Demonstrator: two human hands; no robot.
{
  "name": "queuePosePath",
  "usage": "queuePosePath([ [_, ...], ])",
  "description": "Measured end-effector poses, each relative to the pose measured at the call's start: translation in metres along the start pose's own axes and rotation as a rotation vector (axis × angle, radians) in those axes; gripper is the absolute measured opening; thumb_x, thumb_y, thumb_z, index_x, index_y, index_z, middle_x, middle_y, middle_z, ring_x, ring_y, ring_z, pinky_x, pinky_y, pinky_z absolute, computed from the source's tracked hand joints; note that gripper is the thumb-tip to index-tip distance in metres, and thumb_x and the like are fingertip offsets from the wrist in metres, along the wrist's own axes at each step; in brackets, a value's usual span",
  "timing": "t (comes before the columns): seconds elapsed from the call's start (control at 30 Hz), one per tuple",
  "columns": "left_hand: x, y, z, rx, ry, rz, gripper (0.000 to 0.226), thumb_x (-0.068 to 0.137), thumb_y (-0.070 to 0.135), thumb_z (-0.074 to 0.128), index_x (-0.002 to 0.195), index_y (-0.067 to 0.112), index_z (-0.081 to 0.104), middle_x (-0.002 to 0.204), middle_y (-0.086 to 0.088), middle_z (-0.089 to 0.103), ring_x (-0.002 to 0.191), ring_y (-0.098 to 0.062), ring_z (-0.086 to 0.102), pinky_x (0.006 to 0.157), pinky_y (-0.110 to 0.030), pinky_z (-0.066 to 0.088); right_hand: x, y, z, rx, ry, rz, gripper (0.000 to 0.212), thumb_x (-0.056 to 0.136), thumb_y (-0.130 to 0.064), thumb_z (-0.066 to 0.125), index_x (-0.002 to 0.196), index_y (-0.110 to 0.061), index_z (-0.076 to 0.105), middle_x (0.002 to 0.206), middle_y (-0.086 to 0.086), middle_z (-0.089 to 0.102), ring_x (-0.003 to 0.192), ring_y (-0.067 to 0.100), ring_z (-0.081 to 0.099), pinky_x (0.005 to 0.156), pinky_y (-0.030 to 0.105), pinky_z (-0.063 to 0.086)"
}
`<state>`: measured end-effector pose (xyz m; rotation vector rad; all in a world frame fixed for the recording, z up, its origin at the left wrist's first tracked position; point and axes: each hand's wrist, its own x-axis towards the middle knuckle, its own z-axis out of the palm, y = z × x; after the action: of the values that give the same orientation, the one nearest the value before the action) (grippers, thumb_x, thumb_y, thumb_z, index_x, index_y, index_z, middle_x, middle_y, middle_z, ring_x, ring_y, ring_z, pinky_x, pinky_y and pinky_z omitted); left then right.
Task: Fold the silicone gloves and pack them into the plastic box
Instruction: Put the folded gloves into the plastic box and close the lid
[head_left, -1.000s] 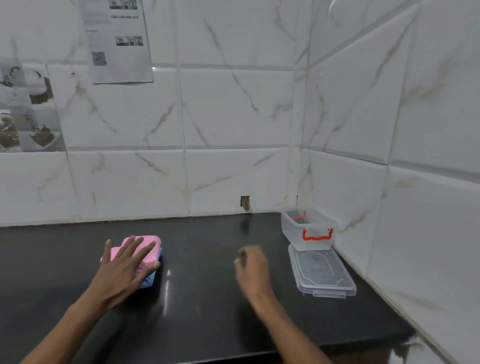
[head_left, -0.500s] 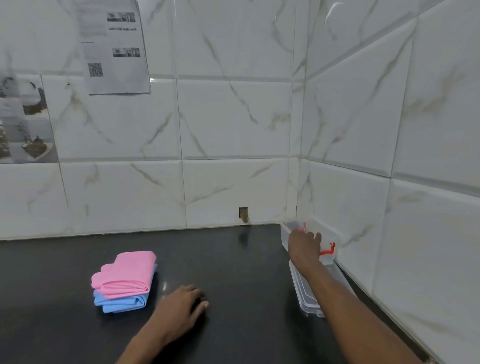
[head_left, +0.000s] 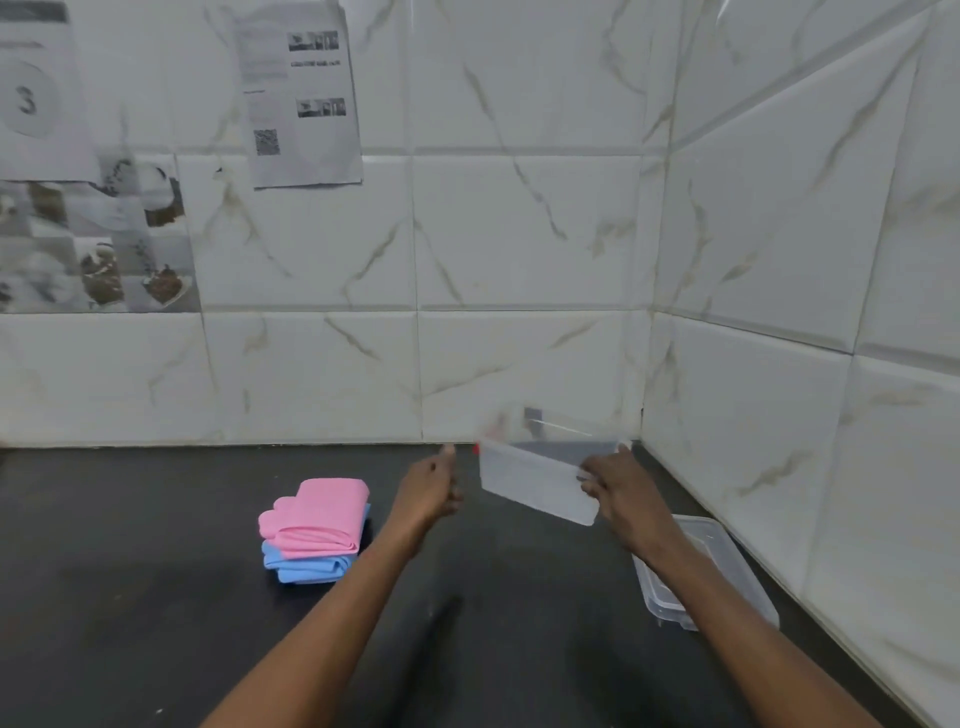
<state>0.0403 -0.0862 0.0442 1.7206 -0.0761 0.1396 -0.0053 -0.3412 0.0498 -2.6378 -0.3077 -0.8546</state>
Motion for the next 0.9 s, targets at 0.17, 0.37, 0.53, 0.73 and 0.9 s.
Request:
queuePosePath([
  [0.17,-0.001,0.015,-0.033,0.104,0.109,0.014,0.044,0.088,0.041,0.058,0.084,-0.002,0.069,0.077,-0.017,0.071,0.062,-0.027,0.067,0.06,-0.042,0.062,-0.025,-0.033,0.005,0.161,-0.036,-0.135,0.016,0.085,0.003,0.067,0.1,0.005,0.068,0.106,0.017,0.07,0.102,0.029,0.063,0.117,0.032,0.018],
  [0.37,-0.029,-0.012,-0.055,0.258,0.121,-0.066,0.019,0.084,0.02,0.06,0.077,0.003,0.064,0.072,-0.012,0.066,0.059,-0.027,0.068,0.05,-0.033,0.06,-0.048,-0.046,0.022,0.296,-0.154,-0.11,0.005,0.09,-0.016,0.065,0.094,-0.014,0.066,0.141,0.003,0.045,0.135,0.02,0.04,0.1,0.019,0.031],
  [0.53,-0.038,-0.034,-0.058,0.322,0.17,-0.062,0.02,0.088,0.021,0.058,0.076,0.005,0.06,0.072,-0.014,0.063,0.055,-0.021,0.063,0.036,-0.018,0.046,-0.064,-0.054,0.04,0.356,-0.159,-0.002,0.005,0.091,-0.023,0.064,0.087,-0.026,0.064,0.158,-0.003,0.027,0.136,0.014,0.039,0.092,0.007,0.029],
  [0.73,-0.048,-0.053,-0.053,0.331,0.168,-0.076,0.032,0.09,0.029,0.054,0.087,-0.002,0.064,0.08,-0.021,0.069,0.057,-0.022,0.066,0.047,-0.026,0.054,-0.074,-0.048,0.053,0.415,-0.137,0.079,0.004,0.088,-0.028,0.066,0.089,-0.029,0.063,0.158,-0.01,0.028,0.143,0.013,0.03,0.096,0.005,0.025],
  [0.9,-0.047,-0.053,-0.05,0.232,0.129,-0.113,0.042,0.093,0.04,0.05,0.092,0.001,0.066,0.078,-0.014,0.07,0.059,-0.023,0.066,0.054,-0.031,0.056,-0.081,-0.051,0.059,0.428,-0.099,0.07,0.019,0.085,-0.025,0.067,0.088,-0.036,0.052,0.158,-0.009,0.026,0.135,0.004,0.034,0.088,-0.002,0.024],
])
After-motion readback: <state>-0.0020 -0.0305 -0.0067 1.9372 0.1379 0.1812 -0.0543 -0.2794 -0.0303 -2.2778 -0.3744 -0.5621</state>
